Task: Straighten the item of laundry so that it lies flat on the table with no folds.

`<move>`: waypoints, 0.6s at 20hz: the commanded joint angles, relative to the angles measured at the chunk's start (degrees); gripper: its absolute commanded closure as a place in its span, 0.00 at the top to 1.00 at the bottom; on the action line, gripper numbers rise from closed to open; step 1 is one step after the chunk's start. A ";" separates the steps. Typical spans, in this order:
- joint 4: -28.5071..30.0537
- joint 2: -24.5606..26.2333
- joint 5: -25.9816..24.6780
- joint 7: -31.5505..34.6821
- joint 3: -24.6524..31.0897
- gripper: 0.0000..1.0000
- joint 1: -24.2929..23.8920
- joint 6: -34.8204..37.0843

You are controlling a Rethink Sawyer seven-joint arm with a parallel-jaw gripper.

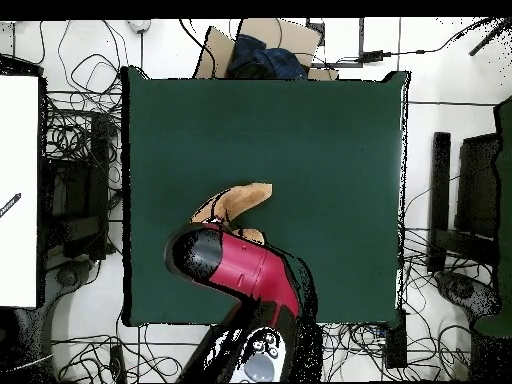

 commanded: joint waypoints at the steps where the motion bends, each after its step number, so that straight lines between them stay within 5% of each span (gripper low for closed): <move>1: -2.09 -2.61 1.21 10.26 0.68 0.00 -0.92 6.94; 6: -4.69 -2.10 0.01 9.10 0.42 0.00 -1.99 9.95; 12: 0.76 -3.32 -0.10 2.20 4.89 0.00 -8.29 2.22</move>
